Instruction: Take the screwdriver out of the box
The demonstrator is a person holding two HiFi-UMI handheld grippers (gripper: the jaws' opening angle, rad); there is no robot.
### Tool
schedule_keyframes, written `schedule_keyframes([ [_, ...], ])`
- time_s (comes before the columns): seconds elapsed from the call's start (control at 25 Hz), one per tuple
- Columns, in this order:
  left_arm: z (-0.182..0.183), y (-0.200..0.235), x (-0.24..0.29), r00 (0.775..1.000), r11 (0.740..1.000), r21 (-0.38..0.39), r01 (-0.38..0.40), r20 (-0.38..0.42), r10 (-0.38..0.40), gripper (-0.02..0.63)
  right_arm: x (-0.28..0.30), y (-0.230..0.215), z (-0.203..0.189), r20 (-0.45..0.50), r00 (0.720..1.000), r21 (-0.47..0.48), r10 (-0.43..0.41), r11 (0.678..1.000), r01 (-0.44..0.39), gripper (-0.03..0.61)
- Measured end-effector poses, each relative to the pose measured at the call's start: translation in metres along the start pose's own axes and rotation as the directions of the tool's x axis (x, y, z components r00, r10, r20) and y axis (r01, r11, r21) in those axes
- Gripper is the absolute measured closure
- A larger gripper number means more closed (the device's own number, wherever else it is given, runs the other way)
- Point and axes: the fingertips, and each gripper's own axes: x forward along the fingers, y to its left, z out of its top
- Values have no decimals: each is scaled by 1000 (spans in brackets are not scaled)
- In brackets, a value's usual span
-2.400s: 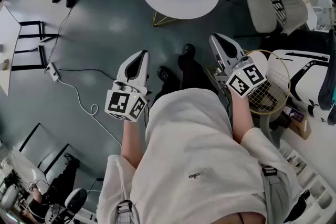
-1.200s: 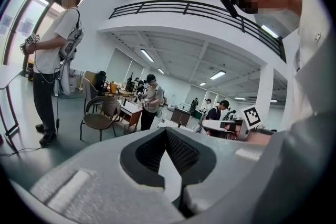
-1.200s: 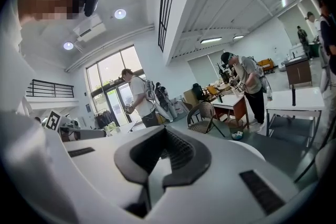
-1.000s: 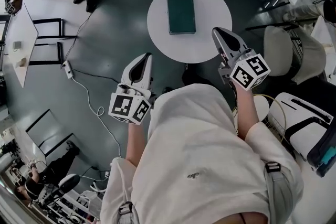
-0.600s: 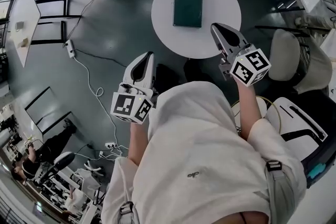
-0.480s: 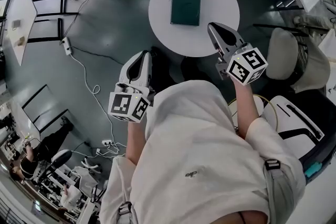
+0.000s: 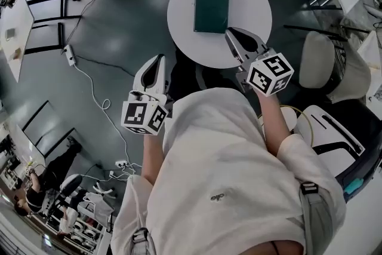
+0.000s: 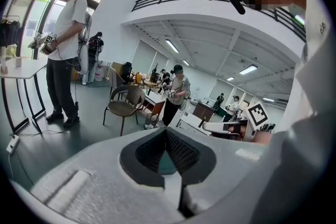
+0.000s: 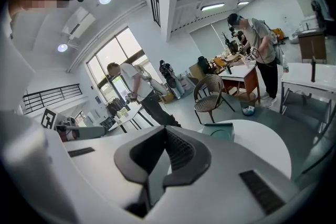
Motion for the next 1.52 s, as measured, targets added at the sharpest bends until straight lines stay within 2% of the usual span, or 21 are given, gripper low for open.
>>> schedule_keyframes([
  [0.16,20,15,37,995,996,9,94,-23,-94,602,14,-9,12,-8,997,8,-83,997,83,571],
  [0.32,33,39,76,979,980,59,191,-88,-186,602,33,-24,26,-12,974,15,-226,974,227,571],
  [0.44,31,61,101,961,962,121,245,-164,-224,602,51,-39,14,-73,937,-20,-342,940,341,571],
  [0.56,25,68,121,934,940,141,311,-225,-276,602,64,-59,-10,-151,897,-35,-415,909,414,571],
  [0.68,15,70,132,902,920,110,375,-273,-335,602,79,-79,-36,-228,857,-47,-462,885,464,571],
  [0.8,2,71,136,864,895,85,437,-316,-392,601,95,-100,-53,-287,814,-100,-506,860,500,571],
  [0.92,-11,82,142,843,887,60,458,-348,-411,601,114,-122,-65,-326,771,-149,-547,835,529,571],
  [1.04,-22,95,152,837,897,32,441,-374,-398,601,133,-135,-74,-372,755,-239,-540,841,484,569],
  [1.16,-24,100,159,842,903,35,427,-379,-384,602,147,-145,-82,-421,748,-338,-513,854,396,503],
  [1.24,-23,105,161,848,908,42,416,-378,-371,601,155,-153,-86,-452,736,-389,-505,853,347,495],
  [1.4,-27,116,161,854,920,40,391,-389,-346,601,172,-161,-97,-512,706,-494,-490,840,225,477],
  [1.52,-38,119,167,850,924,45,380,-411,-329,601,183,-166,-104,-556,695,-575,-456,815,74,437],
])
